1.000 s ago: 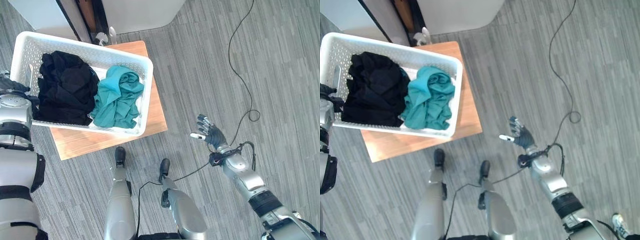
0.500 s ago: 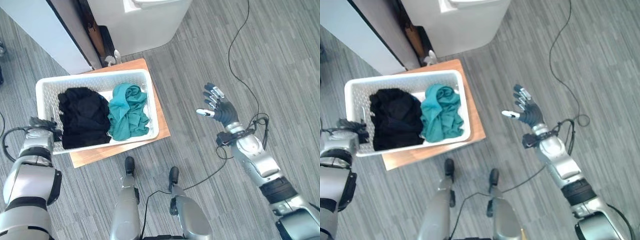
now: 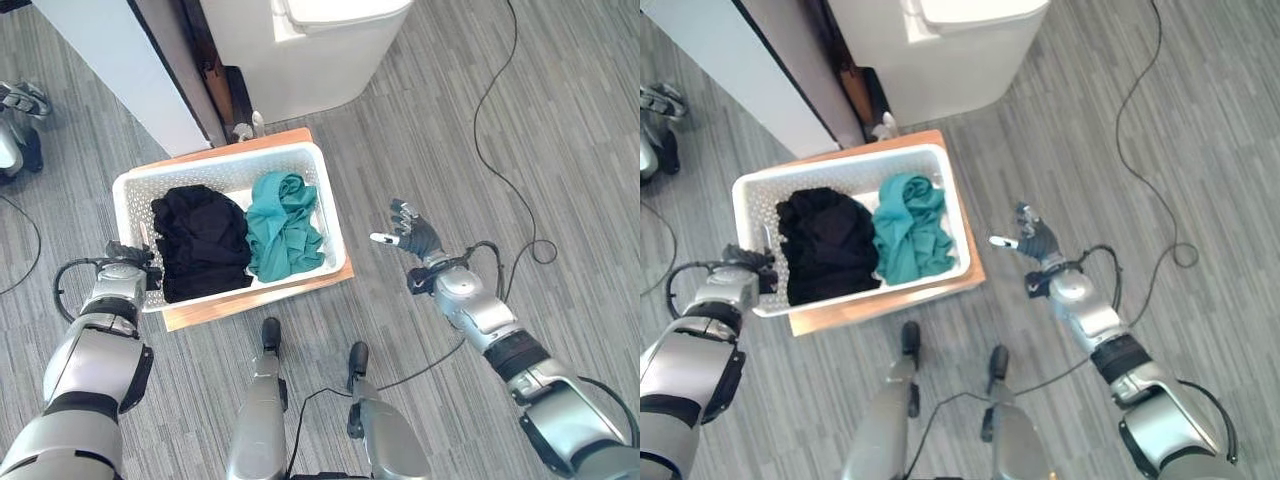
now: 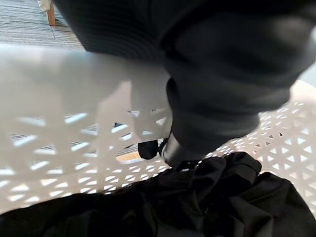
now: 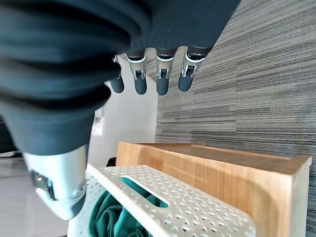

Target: Grab the laundry basket,head to the washer,open it,put in the laundry and shut it.

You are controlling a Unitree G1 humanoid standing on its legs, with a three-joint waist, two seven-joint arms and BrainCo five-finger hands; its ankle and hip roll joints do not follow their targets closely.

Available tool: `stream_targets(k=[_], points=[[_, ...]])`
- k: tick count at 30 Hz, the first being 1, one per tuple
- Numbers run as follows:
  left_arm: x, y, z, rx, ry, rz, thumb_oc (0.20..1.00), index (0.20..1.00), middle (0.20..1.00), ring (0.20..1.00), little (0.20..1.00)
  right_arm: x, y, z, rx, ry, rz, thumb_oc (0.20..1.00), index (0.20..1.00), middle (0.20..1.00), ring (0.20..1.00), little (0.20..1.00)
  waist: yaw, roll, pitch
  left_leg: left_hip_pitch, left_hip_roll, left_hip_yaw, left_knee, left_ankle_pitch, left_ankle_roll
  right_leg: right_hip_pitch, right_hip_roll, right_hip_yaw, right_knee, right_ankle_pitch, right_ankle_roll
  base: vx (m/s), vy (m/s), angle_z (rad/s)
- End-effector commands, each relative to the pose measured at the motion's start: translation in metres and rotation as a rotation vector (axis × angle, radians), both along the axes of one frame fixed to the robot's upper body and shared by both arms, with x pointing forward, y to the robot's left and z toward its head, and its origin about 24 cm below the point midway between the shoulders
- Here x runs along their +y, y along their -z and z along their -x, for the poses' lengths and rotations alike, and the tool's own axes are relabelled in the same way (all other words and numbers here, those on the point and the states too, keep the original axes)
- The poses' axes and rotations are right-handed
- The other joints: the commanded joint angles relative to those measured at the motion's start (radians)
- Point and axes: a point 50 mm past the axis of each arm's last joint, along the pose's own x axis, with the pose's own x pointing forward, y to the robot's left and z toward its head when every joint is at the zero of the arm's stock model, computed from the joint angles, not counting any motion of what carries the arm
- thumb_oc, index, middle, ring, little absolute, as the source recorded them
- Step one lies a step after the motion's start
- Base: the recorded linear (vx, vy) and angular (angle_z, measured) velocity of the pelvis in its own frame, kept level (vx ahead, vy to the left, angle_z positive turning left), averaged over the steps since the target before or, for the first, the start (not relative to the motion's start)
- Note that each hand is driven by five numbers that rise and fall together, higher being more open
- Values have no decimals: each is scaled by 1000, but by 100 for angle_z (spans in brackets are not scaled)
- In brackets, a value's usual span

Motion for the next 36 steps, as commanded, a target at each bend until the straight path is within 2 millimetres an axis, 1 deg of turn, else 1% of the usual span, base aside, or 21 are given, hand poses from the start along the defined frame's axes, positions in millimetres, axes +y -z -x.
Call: stream_targets(k=[1, 2, 4, 5, 6, 8, 12, 15, 17, 24, 27, 30, 31, 34, 36], points=[[-48, 22, -13, 62, 108, 80, 200, 200, 200, 200, 200, 9, -46, -18, -131, 29, -45, 1000, 1000, 1000, 1000, 1000, 4, -19, 31, -27, -22, -39, 112, -123, 27, -89, -74, -41, 117, -15, 32, -24, 8, 11], [-48, 22, -13, 61, 108, 80, 200, 200, 200, 200, 200, 9, -46, -18, -132, 28, -45, 1000, 1000, 1000, 1000, 1000, 4, -20, 32, -27, -22, -39, 112, -123, 27, -89, -74, -42, 117, -15, 32, -23, 14, 9], [-53, 19, -16, 61, 121, 74, 200, 200, 200, 200, 200, 20, -56, -24, -134, 12, -101, 1000, 1000, 1000, 1000, 1000, 9, -22, 37, -31, -25, -42, 111, -118, 26, -90, -74, -44, 116, -13, 32, -16, 10, 5], [-52, 19, -16, 60, 121, 74, 200, 200, 200, 200, 200, 20, -56, -24, -134, 12, -101, 1000, 1000, 1000, 1000, 1000, 8, -22, 37, -31, -25, -42, 111, -118, 26, -90, -74, -44, 116, -13, 32, -11, 10, 4], [-53, 18, -17, 59, 120, 76, 200, 200, 200, 200, 200, 24, -60, -27, -132, 11, -134, 1000, 1000, 1000, 1000, 1000, 11, -23, 38, -33, -25, -42, 112, -117, 26, -90, -74, -45, 116, -12, 31, -4, 11, 3], [-55, 16, -19, 59, 126, 77, 200, 200, 200, 200, 200, 31, -68, -34, -118, 16, -126, 1000, 1000, 1000, 1000, 1000, 18, -27, 42, -36, -25, -43, 114, -114, 25, -90, -74, -49, 117, -9, 31, -4, 10, 4], [-57, 14, -20, 62, 134, 77, 200, 200, 200, 200, 200, 35, -69, -43, -70, 36, -99, 1000, 1000, 1000, 1000, 1000, 26, -30, 47, -41, -26, -46, 115, -110, 25, -92, -73, -53, 116, -7, 29, -3, 1, 6], [-60, 14, -21, 72, 147, 67, 200, 200, 200, 200, 200, 38, -62, -47, -8, 54, -68, 1000, 1000, 1000, 1000, 1000, 31, -34, 52, -44, -25, -49, 114, -106, 24, -94, -72, -58, 117, -6, 28, -3, 6, 10], [-65, 9, -25, 64, 166, 63, 200, 200, 200, 200, 200, 39, -55, -49, 39, 71, -58, 1000, 1000, 1000, 1000, 1000, 35, -36, 56, -50, -26, -51, 116, -104, 24, -96, -71, -59, 119, -6, 27, -2, -4, 3], [-70, -5, -33, 46, 207, 8, 200, 200, 200, 200, 200, 31, -40, -54, 161, 152, -55, 1000, 1000, 1000, 1000, 1000, 53, -33, 76, -64, -27, -62, 114, -95, 23, -106, -69, -71, 124, -7, 26, -2, -1, 4], [-72, -14, -37, 37, 223, -20, 200, 200, 200, 200, 200, 29, -40, -56, 186, 171, -59, 1000, 1000, 1000, 1000, 1000, 60, -32, 86, -72, -26, -64, 116, -92, 22, -110, -66, -77, 125, -6, 26, -3, -8, 9], [-80, -23, -43, 18, 260, -44, 200, 200, 200, 200, 200, 20, -42, -58, 215, 204, -28, 1000, 1000, 1000, 1000, 1000, 70, -30, 97, -83, -24, -69, 111, -85, 20, -116, -65, -83, 122, -6, 27, -3, -3, 5], [-84, -30, -47, 5, 278, -62, 200, 200, 200, 200, 200, 15, -42, -58, 228, 219, -12, 1000, 1000, 1000, 1000, 1000, 74, -27, 101, -87, -26, -72, 109, -81, 19, -118, -64, -87, 119, -5, 27, 0, 0, 0], [-88, -36, -50, -5, 303, -85, 200, 200, 200, 200, 200, 10, -45, -59, 236, 228, 22, 1000, 1000, 1000, 1000, 1000, 79, -26, 105, -93, -28, -74, 108, -78, 18, -121, -63, -89, 116, -2, 28, 0, 0, 0], [-95, -42, -54, -11, 337, -120, 200, 200, 200, 200, 200, 4, -44, -59, 251, 242, 69, 1000, 1000, 1000, 1000, 1000, 86, -23, 105, -99, -31, -79, 104, -74, 18, -123, -64, -94, 113, -2, 28, 0, 0, 0]])
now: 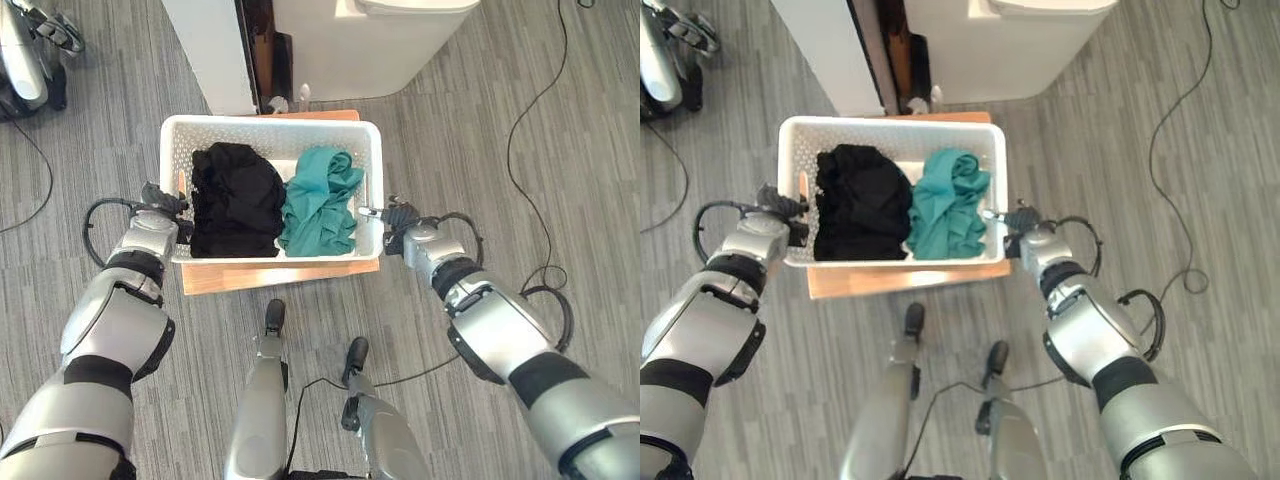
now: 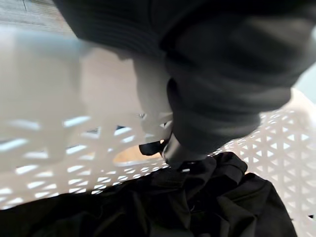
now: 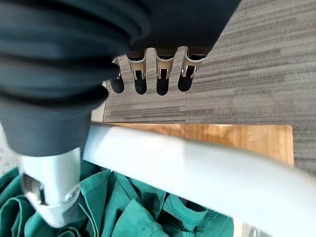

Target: Grab the laundry basket,head to the washer,open it,put in the laundry and shut it.

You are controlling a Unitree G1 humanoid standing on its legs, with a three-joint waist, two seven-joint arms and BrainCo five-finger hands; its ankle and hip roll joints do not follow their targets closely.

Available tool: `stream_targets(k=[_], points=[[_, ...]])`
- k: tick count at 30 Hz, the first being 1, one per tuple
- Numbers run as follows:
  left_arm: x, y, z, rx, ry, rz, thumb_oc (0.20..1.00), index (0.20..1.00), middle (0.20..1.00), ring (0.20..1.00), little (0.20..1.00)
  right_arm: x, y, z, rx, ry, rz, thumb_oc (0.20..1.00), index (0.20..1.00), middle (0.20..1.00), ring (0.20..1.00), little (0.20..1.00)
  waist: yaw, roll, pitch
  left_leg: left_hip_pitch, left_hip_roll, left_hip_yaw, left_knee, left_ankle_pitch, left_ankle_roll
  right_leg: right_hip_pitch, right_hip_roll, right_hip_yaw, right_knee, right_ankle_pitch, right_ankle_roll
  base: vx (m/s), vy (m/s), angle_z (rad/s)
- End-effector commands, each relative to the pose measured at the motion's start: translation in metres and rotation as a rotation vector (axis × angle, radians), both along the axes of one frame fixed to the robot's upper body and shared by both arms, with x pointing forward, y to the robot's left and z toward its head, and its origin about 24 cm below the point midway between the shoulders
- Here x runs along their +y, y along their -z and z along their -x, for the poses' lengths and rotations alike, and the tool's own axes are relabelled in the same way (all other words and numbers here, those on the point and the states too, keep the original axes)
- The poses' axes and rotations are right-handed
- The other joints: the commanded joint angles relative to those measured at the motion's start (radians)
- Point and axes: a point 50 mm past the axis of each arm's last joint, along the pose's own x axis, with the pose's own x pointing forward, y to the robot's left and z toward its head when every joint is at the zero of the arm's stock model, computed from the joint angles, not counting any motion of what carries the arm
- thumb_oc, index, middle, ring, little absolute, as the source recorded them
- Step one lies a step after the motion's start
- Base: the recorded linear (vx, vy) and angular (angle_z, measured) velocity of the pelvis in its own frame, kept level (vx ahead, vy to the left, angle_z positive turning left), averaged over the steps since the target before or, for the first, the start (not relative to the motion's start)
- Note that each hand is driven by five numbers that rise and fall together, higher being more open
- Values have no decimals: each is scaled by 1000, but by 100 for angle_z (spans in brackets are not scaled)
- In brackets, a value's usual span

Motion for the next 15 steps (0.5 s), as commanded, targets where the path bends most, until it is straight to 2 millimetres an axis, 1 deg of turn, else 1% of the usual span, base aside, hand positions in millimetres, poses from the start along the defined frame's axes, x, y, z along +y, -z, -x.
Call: stream_targets(k=[1, 2, 3, 4, 6, 7, 9, 11, 12, 15], points=[[-38, 25, -5, 128, 125, -59, 200, 200, 200, 200, 200, -17, -29, -8, -34, 26, 68, 1000, 1000, 1000, 1000, 1000, 12, 22, 83, 13, -8, -18, 42, -73, 16, -71, -50, -35, 93, 8, 15, 18, 2, 6], [-42, 25, -6, 131, 141, -73, 200, 200, 200, 200, 200, -20, -27, -7, -18, 32, 82, 702, 702, 702, 702, 702, 15, 26, 82, 10, -10, -19, 41, -72, 16, -71, -51, -37, 92, 8, 15, 21, 7, 9], [-47, 26, -7, 136, 160, -92, 200, 200, 200, 200, 200, -23, -26, -7, -3, 42, 95, 529, 529, 529, 529, 529, 18, 29, 79, 10, -12, -21, 38, -72, 17, -70, -52, -38, 91, 7, 14, 24, 4, 14], [-50, 24, -8, 132, 169, -101, 200, 200, 200, 200, 200, -24, -24, -6, 4, 46, 96, 442, 442, 442, 442, 442, 18, 30, 79, 11, -14, -22, 37, -72, 17, -69, -53, -41, 91, 7, 13, 20, -2, 22], [-57, 26, -9, 132, 198, -132, 200, 200, 200, 200, 200, -25, -20, -5, 15, 52, 95, 200, 200, 200, 200, 200, 19, 32, 76, 12, -19, -28, 36, -74, 17, -66, -52, -42, 91, 3, 12, 17, -8, 20], [-60, 27, -9, 138, 222, -183, 200, 200, 200, 200, 200, -22, -16, -4, 20, 39, 103, 200, 200, 200, 200, 200, 18, 33, 72, 13, -22, -28, 39, -77, 17, -64, -53, -42, 92, 0, 12, 12, -1, 8], [-64, 31, -9, 145, 249, -220, 200, 200, 200, 200, 200, -19, -13, -3, 21, 15, 116, 200, 200, 200, 200, 200, 18, 35, 67, 15, -24, -29, 42, -81, 18, -62, -55, -41, 95, -2, 11, 5, 0, 7], [-64, 33, -8, 155, 265, -250, 200, 200, 200, 200, 200, -16, -10, -3, 20, -15, 139, 200, 200, 200, 200, 200, 18, 36, 62, 15, -26, -29, 46, -84, 19, -61, -56, -41, 98, -4, 11, -5, -1, 5], [-64, 36, -7, 166, 281, -284, 200, 200, 200, 200, 200, -15, -5, -2, 26, -37, 163, 200, 200, 200, 200, 200, 15, 37, 56, 18, -27, -30, 46, -86, 20, -58, -56, -39, 100, -8, 12, 0, 0, 0], [-61, 41, -5, 180, 291, -316, 200, 200, 200, 200, 200, -15, -5, -2, 19, -63, 195, 200, 200, 200, 200, 200, 13, 37, 50, 23, -29, -28, 47, -90, 20, -53, -57, -37, 101, -9, 12, 0, 0, 0]])
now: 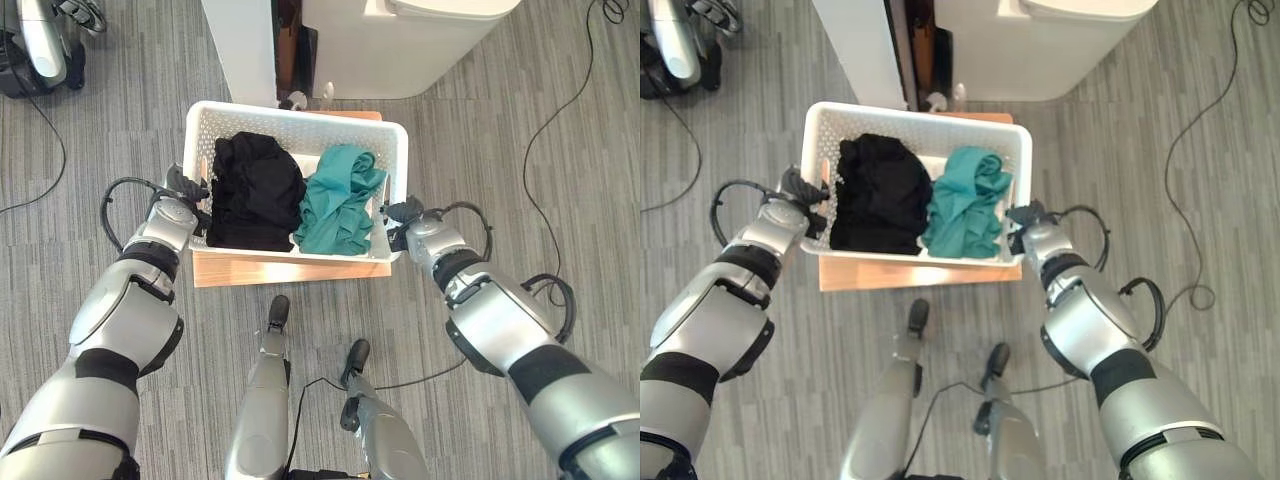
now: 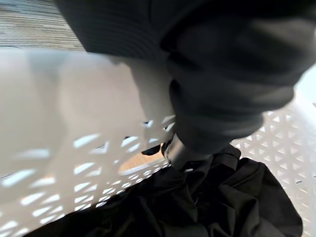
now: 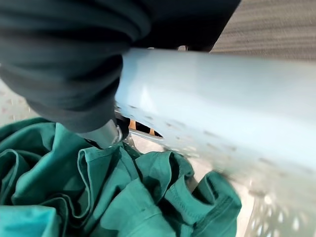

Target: Grab the laundry basket,head to the washer,open it,put in the laundry and shut it.

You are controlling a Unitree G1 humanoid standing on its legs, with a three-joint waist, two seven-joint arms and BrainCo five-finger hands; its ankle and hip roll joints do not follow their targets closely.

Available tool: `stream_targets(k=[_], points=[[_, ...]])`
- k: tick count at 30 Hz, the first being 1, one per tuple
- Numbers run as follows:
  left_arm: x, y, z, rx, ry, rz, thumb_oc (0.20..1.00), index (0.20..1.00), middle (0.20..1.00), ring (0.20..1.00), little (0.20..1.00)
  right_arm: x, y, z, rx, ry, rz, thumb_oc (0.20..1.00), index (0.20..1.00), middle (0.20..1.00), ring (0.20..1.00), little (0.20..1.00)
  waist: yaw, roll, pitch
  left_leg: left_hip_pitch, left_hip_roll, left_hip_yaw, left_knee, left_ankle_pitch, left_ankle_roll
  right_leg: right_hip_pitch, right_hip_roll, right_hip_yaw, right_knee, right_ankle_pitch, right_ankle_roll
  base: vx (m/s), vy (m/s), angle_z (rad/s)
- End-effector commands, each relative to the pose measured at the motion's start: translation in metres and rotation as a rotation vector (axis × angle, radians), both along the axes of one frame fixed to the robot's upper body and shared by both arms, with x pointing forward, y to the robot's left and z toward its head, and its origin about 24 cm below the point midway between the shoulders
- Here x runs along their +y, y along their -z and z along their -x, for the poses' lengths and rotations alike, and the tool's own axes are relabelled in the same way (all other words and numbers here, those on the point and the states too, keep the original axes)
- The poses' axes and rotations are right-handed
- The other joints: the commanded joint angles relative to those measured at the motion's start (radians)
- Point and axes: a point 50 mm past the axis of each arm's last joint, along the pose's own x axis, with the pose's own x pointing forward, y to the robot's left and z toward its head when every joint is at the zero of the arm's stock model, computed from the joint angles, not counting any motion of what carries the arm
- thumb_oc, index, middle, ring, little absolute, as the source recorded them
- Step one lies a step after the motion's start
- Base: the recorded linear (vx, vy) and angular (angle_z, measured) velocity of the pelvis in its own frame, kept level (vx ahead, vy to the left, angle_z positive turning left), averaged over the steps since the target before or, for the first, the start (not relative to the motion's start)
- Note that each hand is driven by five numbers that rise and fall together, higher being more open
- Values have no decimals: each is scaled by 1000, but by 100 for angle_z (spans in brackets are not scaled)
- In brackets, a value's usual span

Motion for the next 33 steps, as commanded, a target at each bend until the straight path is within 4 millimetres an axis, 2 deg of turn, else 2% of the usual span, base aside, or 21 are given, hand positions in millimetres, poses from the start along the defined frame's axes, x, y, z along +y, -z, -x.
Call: stream_targets(k=[1, 7, 10, 11, 13, 14, 15, 16, 17, 18, 19, 20, 21, 22, 23, 24, 25, 27, 28, 29, 33], points=[[-30, 51, 6, 188, 126, -125, 200, 200, 200, 200, 200, -9, 1, 0, 24, -40, 22, 200, 200, 200, 200, 200, -7, 37, 48, 33, -4, 8, 47, -94, 17, -62, -44, 6, 91, -3, 8, 0, 0, 0], [-28, 66, 13, 206, 166, -190, 200, 200, 200, 200, 200, -22, 0, 1, -25, -36, 6, 200, 200, 200, 200, 200, -18, 49, 26, 69, -7, 7, 38, -101, 21, -43, -51, 12, 104, -13, 11, 1, 2, -1], [-23, 64, 16, 182, 217, -341, 200, 200, 200, 200, 200, -29, -1, 4, -83, -76, 7, 200, 200, 200, 200, 200, -30, 49, 7, 96, -7, 13, 31, -109, 25, -27, -53, 18, 113, -20, 15, 21, -1, -4], [-22, 63, 21, 147, 266, -406, 200, 200, 200, 200, 200, -39, 2, 11, -122, -104, 19, 200, 200, 200, 200, 200, -39, 50, -9, 120, -4, 18, 26, -116, 27, -15, -56, 20, 124, -29, 18, 44, -16, -5], [-21, 61, 25, 122, 290, -422, 200, 200, 200, 200, 200, -48, 3, 16, -142, -112, 26, 200, 200, 200, 200, 200, -44, 49, -17, 131, -3, 17, 22, -116, 29, -9, -59, 18, 130, -32, 19, 18, -4, -3], [-18, 60, 31, 101, 310, -429, 200, 200, 200, 200, 200, -60, 6, 24, -153, -118, 39, 200, 200, 200, 200, 200, -49, 50, -28, 147, 0, 18, 18, -121, 30, 2, -60, 18, 134, -38, 21, 80, -5, -10], [-13, 64, 44, 82, 341, -413, 200, 200, 200, 200, 200, -82, 13, 40, -164, -113, 52, 200, 200, 200, 200, 200, -55, 53, -45, 182, 4, 24, 16, -135, 32, 28, -62, 18, 143, -52, 23, 78, -4, -14], [-13, 65, 44, 84, 341, -413, 200, 200, 200, 200, 200, -82, 14, 40, -163, -113, 52, 200, 200, 200, 200, 200, -56, 53, -48, 180, 3, 23, 14, -131, 33, 27, -62, 17, 140, -48, 23, 112, -21, -17], [-9, 71, 58, 65, 358, -362, 200, 200, 200, 200, 200, -105, 23, 61, -166, -95, 57, 200, 200, 200, 200, 200, -69, 52, -66, 210, 6, 27, 10, -138, 37, 47, -62, 18, 144, -56, 24, 51, -14, -11], [-9, 72, 59, 70, 360, -361, 200, 200, 200, 200, 200, -106, 25, 62, -161, -95, 58, 200, 200, 200, 200, 200, -69, 53, -69, 213, 6, 27, 8, -138, 37, 49, -62, 18, 143, -55, 25, 74, -35, -8], [-8, 77, 66, 72, 364, -332, 200, 200, 200, 200, 200, -117, 28, 72, -159, -83, 64, 200, 200, 200, 200, 200, -73, 54, -78, 228, 6, 29, 5, -140, 39, 61, -61, 19, 142, -58, 24, 63, -42, -8], [-7, 82, 77, 60, 376, -274, 200, 200, 200, 200, 200, -139, 38, 94, -138, -54, 72, 200, 200, 200, 200, 200, -87, 54, -94, 255, 9, 28, 0, -145, 41, 81, -57, 21, 142, -69, 23, 72, -69, -8], [-9, 85, 82, 61, 387, -249, 200, 200, 200, 200, 200, -148, 42, 105, -130, -42, 69, 200, 200, 200, 200, 200, -91, 54, -102, 267, 12, 29, -3, -147, 41, 91, -55, 21, 141, -74, 21, 59, -52, -9], [-9, 86, 83, 64, 390, -248, 200, 200, 200, 200, 200, -148, 43, 107, -126, -40, 70, 200, 200, 200, 200, 200, -89, 55, -104, 270, 12, 29, -4, -147, 41, 94, -55, 21, 141, -74, 21, 22, -80, -16], [-13, 93, 92, 65, 410, -177, 200, 200, 200, 200, 200, -164, 53, 126, -96, -9, 61, 200, 200, 200, 200, 200, -98, 58, -120, 290, 16, 29, -8, -150, 40, 111, -50, 22, 136, -82, 17, 12, -54, -16], [-13, 94, 93, 68, 413, -176, 200, 200, 200, 200, 200, -165, 53, 128, -93, -8, 61, 200, 200, 200, 200, 200, -96, 59, -122, 292, 17, 29, -9, -149, 40, 114, -49, 21, 135, -82, 17, 20, -108, -15], [-20, 97, 99, 63, 441, -107, 200, 200, 200, 200, 200, -174, 60, 144, -72, 14, 46, 200, 200, 200, 200, 200, -107, 60, -141, 308, 23, 30, -17, -147, 37, 129, -43, 24, 128, -88, 14, 10, -85, -6], [-25, 99, 103, 55, 462, -26, 200, 200, 200, 200, 200, -184, 67, 162, -48, 45, 35, 200, 200, 200, 200, 200, -117, 63, -161, 321, 31, 30, -24, -145, 32, 145, -34, 25, 116, -94, 10, 3, -97, -3], [-26, 99, 103, 57, 464, -25, 200, 200, 200, 200, 200, -185, 67, 163, -46, 46, 35, 200, 200, 200, 200, 200, -116, 64, -162, 323, 32, 29, -25, -144, 32, 147, -33, 24, 115, -94, 9, -2, -119, -1], [-33, 99, 105, 56, 500, 7, 200, 200, 200, 200, 200, -191, 73, 179, -21, 64, 19, 200, 200, 200, 200, 200, -126, 65, -181, 337, 41, 28, -34, -140, 25, 162, -21, 28, 101, -99, 4, -2, -121, -6], [-43, 100, 106, 55, 535, 38, 200, 200, 200, 200, 200, -194, 82, 199, 16, 67, -12, 200, 200, 200, 200, 200, -140, 65, -208, 349, 60, 30, -36, -133, 14, 180, 2, 41, 83, -107, -6, -12, -108, -5]])
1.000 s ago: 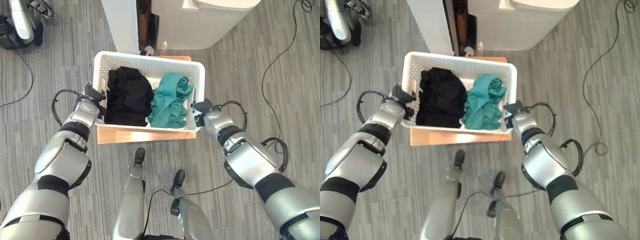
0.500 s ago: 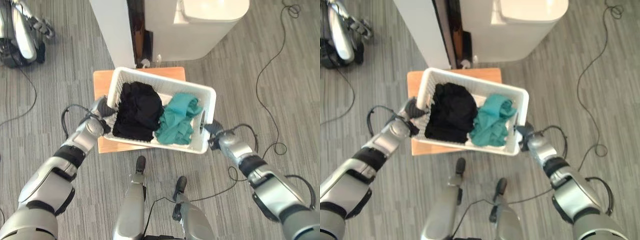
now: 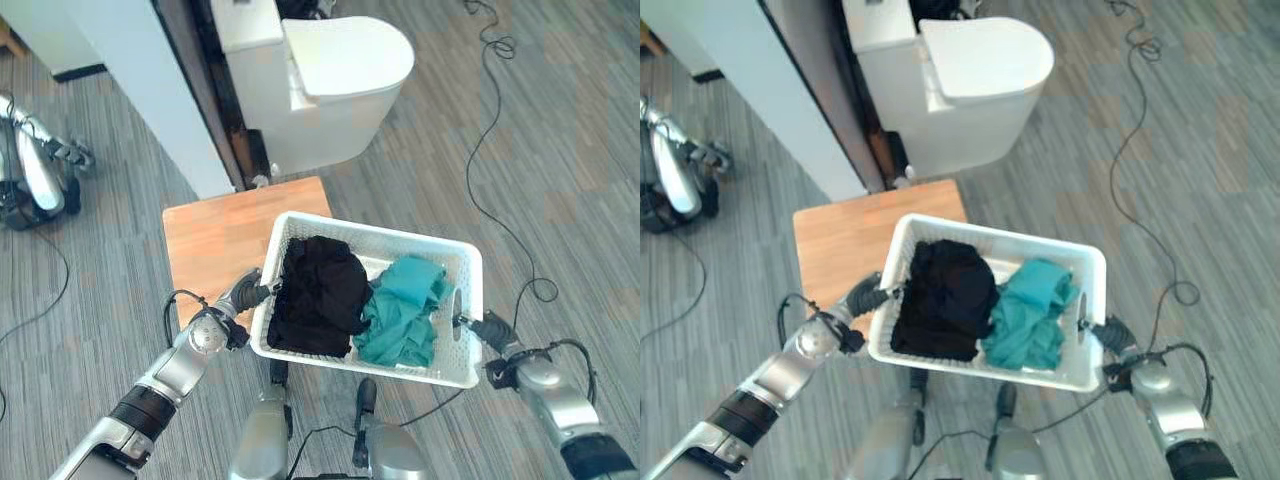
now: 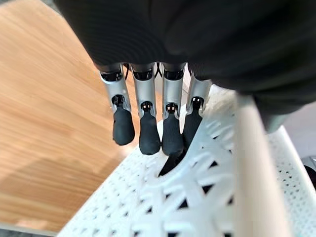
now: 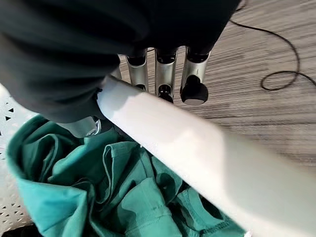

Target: Grab the laundry basket,head to the washer,open it,put in the laundry and shut it.

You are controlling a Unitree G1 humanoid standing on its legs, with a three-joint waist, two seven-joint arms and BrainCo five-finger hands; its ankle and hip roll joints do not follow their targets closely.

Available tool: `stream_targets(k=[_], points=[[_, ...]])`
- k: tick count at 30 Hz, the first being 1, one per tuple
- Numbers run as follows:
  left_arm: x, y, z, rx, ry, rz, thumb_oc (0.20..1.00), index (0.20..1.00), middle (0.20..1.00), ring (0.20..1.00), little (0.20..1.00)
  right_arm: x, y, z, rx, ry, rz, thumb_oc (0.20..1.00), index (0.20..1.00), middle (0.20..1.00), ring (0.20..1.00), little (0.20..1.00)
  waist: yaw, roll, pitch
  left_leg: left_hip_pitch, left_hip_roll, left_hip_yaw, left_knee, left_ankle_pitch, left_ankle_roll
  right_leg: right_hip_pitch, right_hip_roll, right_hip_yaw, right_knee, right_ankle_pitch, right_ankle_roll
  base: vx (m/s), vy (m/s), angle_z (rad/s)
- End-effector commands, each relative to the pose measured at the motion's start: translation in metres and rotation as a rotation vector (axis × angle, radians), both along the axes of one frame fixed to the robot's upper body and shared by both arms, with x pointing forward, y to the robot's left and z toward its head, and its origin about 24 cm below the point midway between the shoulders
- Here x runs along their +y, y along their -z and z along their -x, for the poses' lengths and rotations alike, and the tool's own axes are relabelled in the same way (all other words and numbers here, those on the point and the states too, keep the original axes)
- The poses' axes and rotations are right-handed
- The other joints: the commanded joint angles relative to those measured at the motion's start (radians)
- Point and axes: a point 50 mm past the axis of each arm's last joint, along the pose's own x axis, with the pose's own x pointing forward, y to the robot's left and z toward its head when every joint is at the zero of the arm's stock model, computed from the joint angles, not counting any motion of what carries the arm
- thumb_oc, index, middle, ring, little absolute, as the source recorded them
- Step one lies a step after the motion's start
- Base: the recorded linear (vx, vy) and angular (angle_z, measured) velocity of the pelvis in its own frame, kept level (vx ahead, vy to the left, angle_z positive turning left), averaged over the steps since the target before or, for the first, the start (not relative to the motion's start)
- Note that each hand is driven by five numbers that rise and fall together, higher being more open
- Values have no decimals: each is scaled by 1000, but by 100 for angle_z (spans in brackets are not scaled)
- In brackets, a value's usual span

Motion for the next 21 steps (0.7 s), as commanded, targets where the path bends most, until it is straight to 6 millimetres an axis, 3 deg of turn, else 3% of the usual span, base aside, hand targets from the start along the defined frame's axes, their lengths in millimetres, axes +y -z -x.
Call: stream_targets(k=[1, 3, 9, 10, 11, 12, 13, 16, 18, 19, 20, 21], points=[[22, -10, -13, -35, -91, 50, 200, 200, 200, 200, 200, -43, -33, 9, -106, 77, 41, 200, 200, 200, 200, 200, 7, -17, -155, 38, 46, -37, 43, -95, -8, -67, 10, -4, 110, -78, -15, -34, -134, -8], [13, -7, -14, -24, -61, 44, 200, 200, 200, 200, 200, -41, -28, 21, -85, 75, 4, 200, 200, 200, 200, 200, -6, -16, -168, 46, 67, -39, 47, -84, -19, -57, 34, 13, 109, -90, -29, -52, -158, -4], [2, -5, -20, -29, -42, 21, 200, 200, 200, 200, 200, -39, -25, 19, -93, 82, -34, 200, 200, 200, 200, 200, -9, -20, -160, 30, 75, -64, 104, -81, -32, -66, 57, 52, 100, -77, -37, -108, -95, -12], [-1, -5, -22, -28, -40, 24, 200, 200, 200, 200, 200, -40, -26, 17, -96, 91, -31, 200, 200, 200, 200, 200, -9, -25, -153, 21, 59, -87, 128, -87, -35, -72, 54, 60, 100, -68, -36, -91, 6, -33], [0, -8, -23, -41, -47, 28, 200, 200, 200, 200, 200, -41, -28, 14, -106, 96, -28, 200, 200, 200, 200, 200, -5, -30, -142, 20, 35, -126, 162, -122, -30, -79, 53, 79, 104, -60, -33, -151, 33, -70], [4, -11, -24, -57, -64, 35, 200, 200, 200, 200, 200, -40, -31, 9, -118, 89, -30, 200, 200, 200, 200, 200, -1, -32, -140, 37, -18, -210, 191, -184, -11, -99, 61, 136, 101, -42, -26, -117, 35, -88], [4, -12, -24, -58, -64, 35, 200, 200, 200, 200, 200, -40, -31, 9, -118, 89, -31, 200, 200, 200, 200, 200, -1, -33, -140, 33, -20, -209, 190, -179, -10, -102, 59, 137, 100, -38, -25, -91, 79, -116], [5, -9, -23, -58, -79, 56, 200, 200, 200, 200, 200, -42, -35, 6, -137, 96, -37, 200, 200, 200, 200, 200, -15, -24, -150, 72, -65, -274, 206, -235, 3, -127, 73, 241, 97, -5, -15, -48, 157, -89], [4, -8, -22, -58, -83, 72, 200, 200, 200, 200, 200, -43, -38, 1, -154, 98, -36, 200, 200, 200, 200, 200, -26, -11, -146, 78, -83, -274, 252, -272, 5, -148, 74, 303, 108, 9, -4, -89, 288, -101], [4, -8, -22, -56, -82, 79, 200, 200, 200, 200, 200, -43, -38, 0, -155, 102, -35, 200, 200, 200, 200, 200, -33, -1, -144, 85, -83, -245, 262, -291, 12, -158, 73, 334, 116, 15, 6, -176, 463, -140], [7, -8, -23, -55, -95, 79, 200, 200, 200, 200, 200, -44, -38, 1, -155, 113, -27, 200, 200, 200, 200, 200, -59, 12, -134, 93, -78, -166, 271, -313, 25, -186, 58, 375, 131, 38, 29, -148, 364, -124], [6, -8, -23, -55, -95, 79, 200, 200, 200, 200, 200, -44, -39, 1, -155, 113, -26, 200, 200, 200, 200, 200, -52, 12, -133, 94, -77, -159, 272, -315, 26, -188, 60, 382, 132, 39, 31, -199, 365, -123]])
